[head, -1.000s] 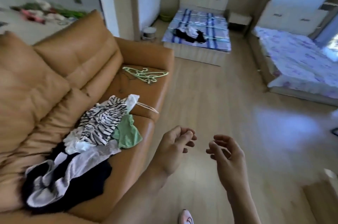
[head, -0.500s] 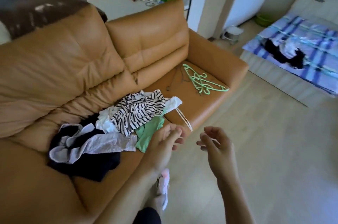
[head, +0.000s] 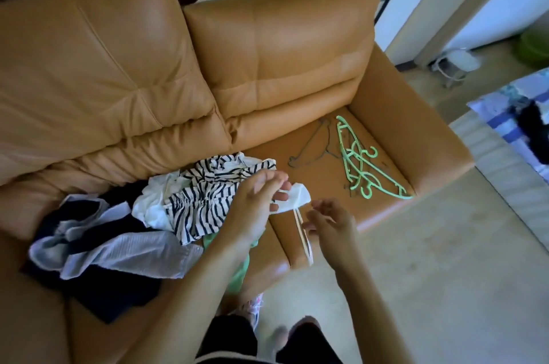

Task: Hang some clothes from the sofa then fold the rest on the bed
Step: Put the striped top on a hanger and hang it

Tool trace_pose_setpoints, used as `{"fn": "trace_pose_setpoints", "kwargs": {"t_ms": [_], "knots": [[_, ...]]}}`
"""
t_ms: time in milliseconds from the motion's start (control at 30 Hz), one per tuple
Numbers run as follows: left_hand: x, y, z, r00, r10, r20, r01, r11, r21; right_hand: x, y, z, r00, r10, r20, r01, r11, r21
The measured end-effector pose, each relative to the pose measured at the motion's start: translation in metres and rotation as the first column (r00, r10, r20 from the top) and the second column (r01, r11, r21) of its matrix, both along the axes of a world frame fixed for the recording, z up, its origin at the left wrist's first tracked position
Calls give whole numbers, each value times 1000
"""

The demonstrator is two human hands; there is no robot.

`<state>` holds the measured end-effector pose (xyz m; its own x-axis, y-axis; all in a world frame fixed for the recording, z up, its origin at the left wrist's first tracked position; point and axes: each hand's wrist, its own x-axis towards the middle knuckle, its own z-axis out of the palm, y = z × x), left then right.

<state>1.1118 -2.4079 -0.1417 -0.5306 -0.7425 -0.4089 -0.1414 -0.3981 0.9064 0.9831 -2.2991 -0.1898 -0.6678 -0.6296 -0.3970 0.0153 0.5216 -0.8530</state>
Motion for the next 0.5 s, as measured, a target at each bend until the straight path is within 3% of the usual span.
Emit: {"fn": "trace_pose_setpoints", "kwargs": {"t_ms": [267,500], "knots": [[-36,-80,-75,965,231,124,-243,966,93,-48,-129,-107,970,141,196,-160,983,85],[-59,-114,-179,885,364,291,-417,897,145,-65,-195,-256,931,66,358,-163,955,247]]}}
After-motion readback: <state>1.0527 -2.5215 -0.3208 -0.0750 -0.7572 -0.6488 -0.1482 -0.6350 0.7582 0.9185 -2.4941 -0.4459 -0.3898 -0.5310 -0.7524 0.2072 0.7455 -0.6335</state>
